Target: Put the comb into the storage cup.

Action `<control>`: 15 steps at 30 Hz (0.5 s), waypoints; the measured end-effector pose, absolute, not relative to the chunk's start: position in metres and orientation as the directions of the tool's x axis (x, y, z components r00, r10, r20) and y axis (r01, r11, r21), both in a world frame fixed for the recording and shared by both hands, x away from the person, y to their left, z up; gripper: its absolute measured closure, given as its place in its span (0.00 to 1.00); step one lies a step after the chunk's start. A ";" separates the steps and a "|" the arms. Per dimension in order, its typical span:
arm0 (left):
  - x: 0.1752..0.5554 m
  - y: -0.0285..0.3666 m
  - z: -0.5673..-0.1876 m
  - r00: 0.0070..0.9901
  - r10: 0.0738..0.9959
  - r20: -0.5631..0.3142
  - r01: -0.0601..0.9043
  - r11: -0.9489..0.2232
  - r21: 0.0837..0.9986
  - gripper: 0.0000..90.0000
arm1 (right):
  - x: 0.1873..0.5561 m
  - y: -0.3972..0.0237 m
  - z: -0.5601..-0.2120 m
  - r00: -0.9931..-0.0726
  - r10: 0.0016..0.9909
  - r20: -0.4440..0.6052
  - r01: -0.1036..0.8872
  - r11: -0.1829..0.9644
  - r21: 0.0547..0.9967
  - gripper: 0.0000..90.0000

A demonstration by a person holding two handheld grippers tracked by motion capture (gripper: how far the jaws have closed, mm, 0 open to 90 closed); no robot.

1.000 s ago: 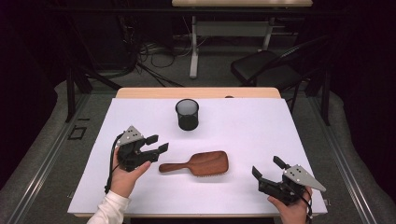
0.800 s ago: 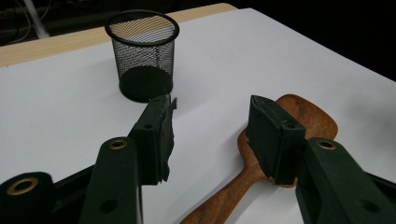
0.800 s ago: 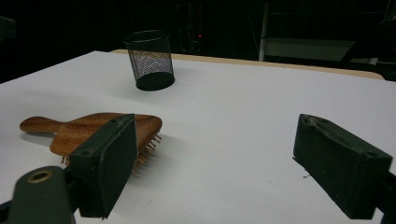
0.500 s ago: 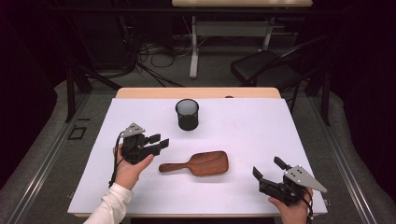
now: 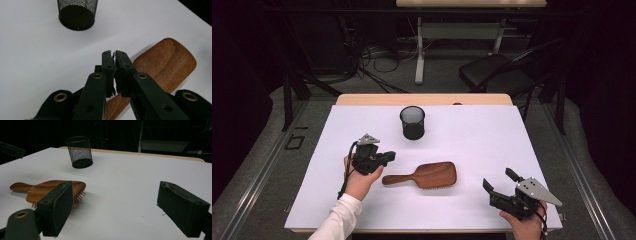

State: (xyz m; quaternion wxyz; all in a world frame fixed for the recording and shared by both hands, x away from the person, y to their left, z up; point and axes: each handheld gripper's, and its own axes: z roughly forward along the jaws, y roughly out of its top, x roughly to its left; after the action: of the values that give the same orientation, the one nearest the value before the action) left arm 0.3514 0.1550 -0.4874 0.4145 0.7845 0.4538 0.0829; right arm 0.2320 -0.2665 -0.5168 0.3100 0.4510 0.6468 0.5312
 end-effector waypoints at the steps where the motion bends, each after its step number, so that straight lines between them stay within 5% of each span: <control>1: 0.352 0.155 -0.489 0.570 0.784 -0.248 0.650 -0.245 0.720 0.99 | 0.232 -0.267 -0.517 -0.401 0.913 0.076 0.252 0.031 0.967 0.15; 15: 0.356 0.146 -0.514 0.557 0.805 -0.202 0.676 -0.299 0.674 1.00 | 0.232 -0.267 -0.517 -0.402 0.912 0.080 0.251 0.025 0.968 0.15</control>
State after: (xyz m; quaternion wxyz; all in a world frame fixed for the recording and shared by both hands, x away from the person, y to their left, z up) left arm 0.3559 0.1456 -0.5144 0.3701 0.8011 0.4622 0.0878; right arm 0.2322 -0.2670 -0.5172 0.3099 0.4505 0.6454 0.5333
